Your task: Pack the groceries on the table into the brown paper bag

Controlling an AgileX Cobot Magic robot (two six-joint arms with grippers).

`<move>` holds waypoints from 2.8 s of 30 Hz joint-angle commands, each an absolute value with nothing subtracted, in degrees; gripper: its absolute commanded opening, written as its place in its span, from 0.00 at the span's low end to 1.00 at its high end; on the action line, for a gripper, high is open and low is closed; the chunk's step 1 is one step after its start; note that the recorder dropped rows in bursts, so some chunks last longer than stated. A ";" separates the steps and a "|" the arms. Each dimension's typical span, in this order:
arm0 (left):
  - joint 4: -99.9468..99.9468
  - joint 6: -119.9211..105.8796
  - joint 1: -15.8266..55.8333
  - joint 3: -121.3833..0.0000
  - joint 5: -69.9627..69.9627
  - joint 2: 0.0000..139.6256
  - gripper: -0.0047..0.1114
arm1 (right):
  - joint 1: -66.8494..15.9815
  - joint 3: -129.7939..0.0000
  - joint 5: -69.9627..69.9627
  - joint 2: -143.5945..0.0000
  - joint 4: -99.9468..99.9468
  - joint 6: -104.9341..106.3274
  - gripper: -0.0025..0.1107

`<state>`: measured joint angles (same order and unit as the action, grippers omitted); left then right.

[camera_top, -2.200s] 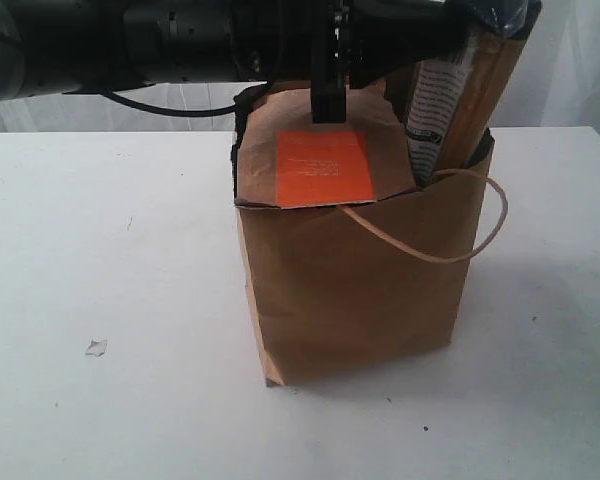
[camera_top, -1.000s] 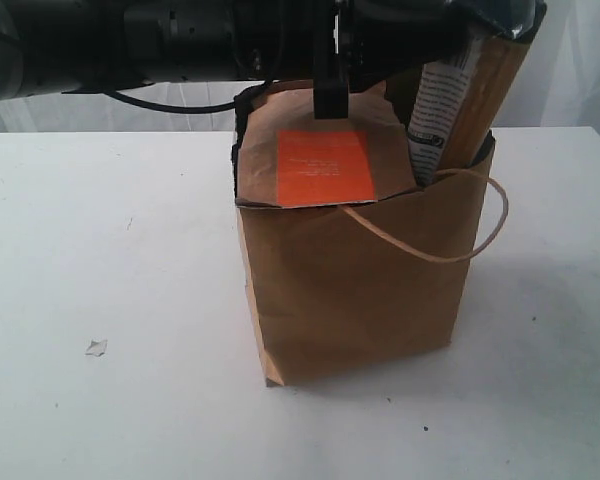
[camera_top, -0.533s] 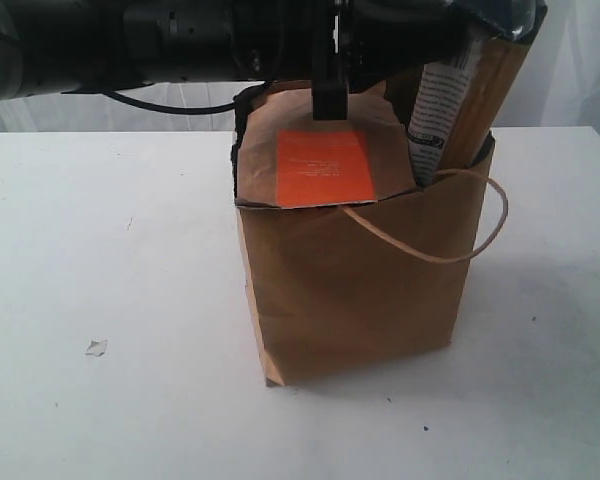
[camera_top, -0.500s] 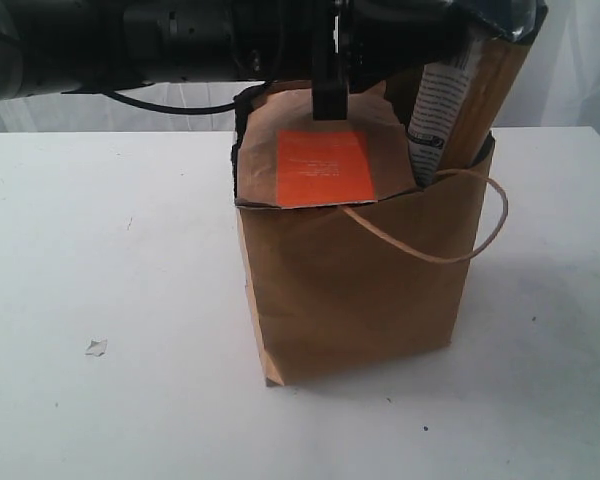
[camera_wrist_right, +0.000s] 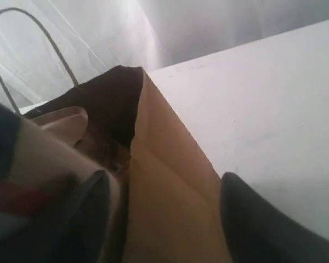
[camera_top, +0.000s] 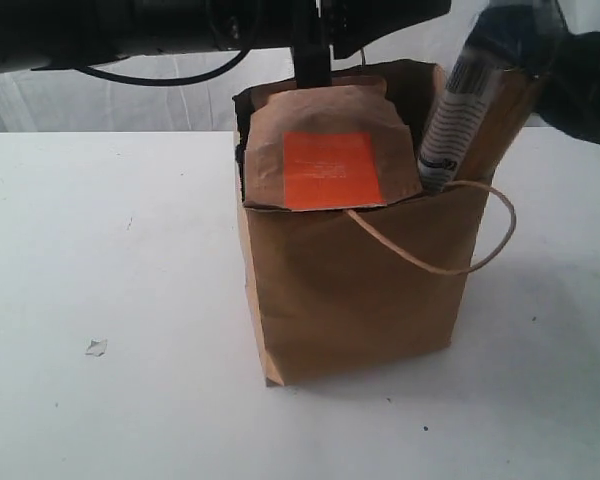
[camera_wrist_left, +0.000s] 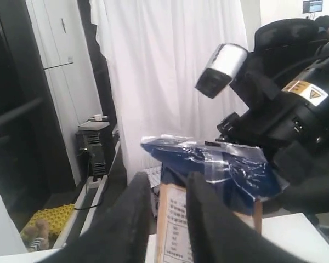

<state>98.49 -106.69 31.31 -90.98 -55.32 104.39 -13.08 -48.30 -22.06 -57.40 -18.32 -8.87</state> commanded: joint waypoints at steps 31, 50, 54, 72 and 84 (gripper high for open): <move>99.95 -104.90 30.27 -90.78 -58.30 103.61 0.29 | -13.12 -56.27 -33.91 -69.86 -33.57 15.56 0.47; 77.13 -84.15 22.66 -90.41 -53.77 81.32 0.29 | -13.12 -56.27 -32.26 -71.49 -24.58 15.27 0.04; 77.13 -84.15 22.44 -88.66 -52.14 79.24 0.29 | -13.12 -56.71 -33.21 -71.47 -25.48 15.47 0.05; 78.29 -84.15 22.44 -85.67 -51.61 78.29 0.29 | -13.12 -59.60 -34.76 -67.41 -24.73 15.23 0.46; 78.91 -84.15 22.44 -85.67 -50.71 78.29 0.29 | -13.12 -61.32 -33.54 -66.99 -20.47 11.56 0.46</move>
